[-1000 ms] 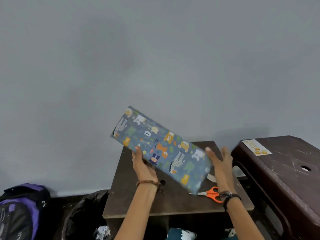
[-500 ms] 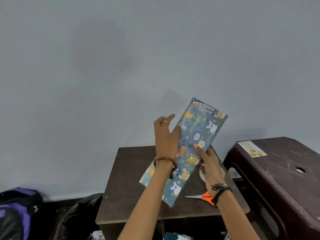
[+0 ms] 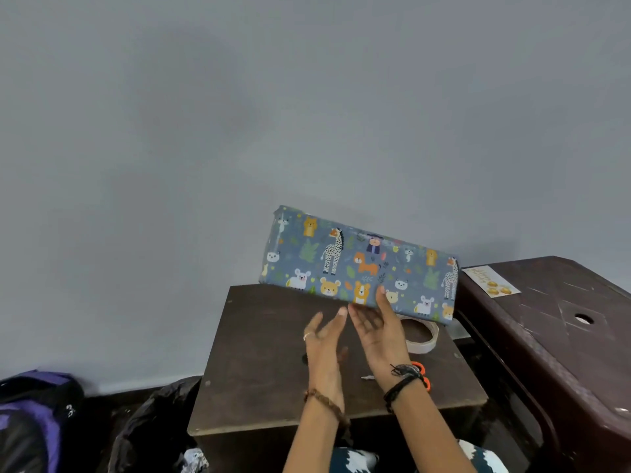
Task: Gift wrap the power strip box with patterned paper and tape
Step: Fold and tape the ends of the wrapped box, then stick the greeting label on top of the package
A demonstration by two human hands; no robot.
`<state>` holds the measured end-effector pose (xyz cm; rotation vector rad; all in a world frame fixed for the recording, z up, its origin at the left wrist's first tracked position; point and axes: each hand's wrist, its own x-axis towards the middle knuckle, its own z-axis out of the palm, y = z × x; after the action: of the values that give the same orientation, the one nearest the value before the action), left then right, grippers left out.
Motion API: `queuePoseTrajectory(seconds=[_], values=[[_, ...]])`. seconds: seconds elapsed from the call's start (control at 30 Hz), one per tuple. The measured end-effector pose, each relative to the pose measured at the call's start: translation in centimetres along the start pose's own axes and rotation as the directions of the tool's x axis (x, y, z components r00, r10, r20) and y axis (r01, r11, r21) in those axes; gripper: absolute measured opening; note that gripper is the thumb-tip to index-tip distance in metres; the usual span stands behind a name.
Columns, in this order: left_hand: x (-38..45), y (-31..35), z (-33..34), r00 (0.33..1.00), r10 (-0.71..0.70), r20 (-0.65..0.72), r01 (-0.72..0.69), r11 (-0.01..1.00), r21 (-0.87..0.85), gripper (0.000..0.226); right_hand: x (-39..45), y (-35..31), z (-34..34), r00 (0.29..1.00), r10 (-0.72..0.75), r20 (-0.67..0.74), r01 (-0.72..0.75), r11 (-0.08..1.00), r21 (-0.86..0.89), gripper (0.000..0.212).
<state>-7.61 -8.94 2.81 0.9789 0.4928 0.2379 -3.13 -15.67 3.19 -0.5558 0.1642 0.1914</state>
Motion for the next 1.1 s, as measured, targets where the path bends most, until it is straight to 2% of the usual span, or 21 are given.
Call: queuePoseTrajectory(seconds=[0.1, 0.17, 0.3, 0.4, 0.53, 0.6, 0.7, 0.83, 0.9, 1.0, 1.1], values=[[0.6, 1.3, 0.6, 0.996, 0.043, 0.072, -0.033, 0.989, -0.142, 0.06, -0.5, 1.0, 0.0, 0.999, -0.01, 0.031, 0.013, 0.995, -0.097, 0.041], [1.0, 1.7, 0.3, 0.999, 0.039, 0.005, -0.037, 0.97, -0.239, 0.056, -0.7, 1.7, -0.1, 1.0, -0.005, 0.018, 0.007, 0.991, -0.137, 0.036], [1.6, 1.3, -1.8, 0.989, -0.035, -0.142, -0.012, 0.95, -0.312, 0.044, -0.7, 2.8, -0.2, 0.997, 0.032, -0.073, -0.042, 0.989, -0.142, 0.016], [1.8, 1.0, -3.4, 0.971, -0.099, -0.217, 0.018, 0.938, -0.347, 0.042, -0.7, 4.1, -0.4, 0.989, 0.052, -0.135, -0.068, 0.991, -0.116, 0.017], [2.4, 0.5, -4.3, 0.932, -0.142, -0.334, 0.025, 0.942, -0.334, 0.046, -0.7, 6.1, -1.2, 0.954, 0.028, -0.297, -0.074, 0.987, -0.145, 0.033], [2.9, 0.2, -4.6, 0.919, -0.154, -0.364, 0.033, 0.948, -0.317, 0.047, -0.5, 6.9, -1.8, 0.916, 0.009, -0.402, -0.08, 0.984, -0.16, 0.041], [3.5, -0.3, -4.9, 0.899, -0.181, -0.398, 0.068, 0.957, -0.282, 0.054, -0.3, 7.8, -2.7, 0.874, -0.05, -0.484, -0.078, 0.967, -0.242, 0.046], [4.1, -0.7, -4.9, 0.883, -0.17, -0.437, 0.063, 0.967, -0.249, 0.059, 0.1, 7.9, -3.4, 0.858, -0.14, -0.494, -0.079, 0.914, -0.397, 0.043], [4.5, -0.6, -4.9, 0.879, -0.144, -0.455, 0.039, 0.972, -0.232, 0.069, 0.3, 7.6, -3.5, 0.868, -0.174, -0.466, -0.075, 0.88, -0.468, 0.039], [4.8, -0.5, -4.7, 0.873, -0.146, -0.466, 0.052, 0.976, -0.21, 0.084, 0.7, 7.3, -3.6, 0.877, -0.209, -0.433, -0.065, 0.841, -0.537, 0.032], [5.0, -0.4, -4.7, 0.878, -0.136, -0.458, 0.06, 0.983, -0.176, 0.089, 0.9, 6.9, -3.6, 0.886, -0.213, -0.412, -0.076, 0.809, -0.583, 0.03]])
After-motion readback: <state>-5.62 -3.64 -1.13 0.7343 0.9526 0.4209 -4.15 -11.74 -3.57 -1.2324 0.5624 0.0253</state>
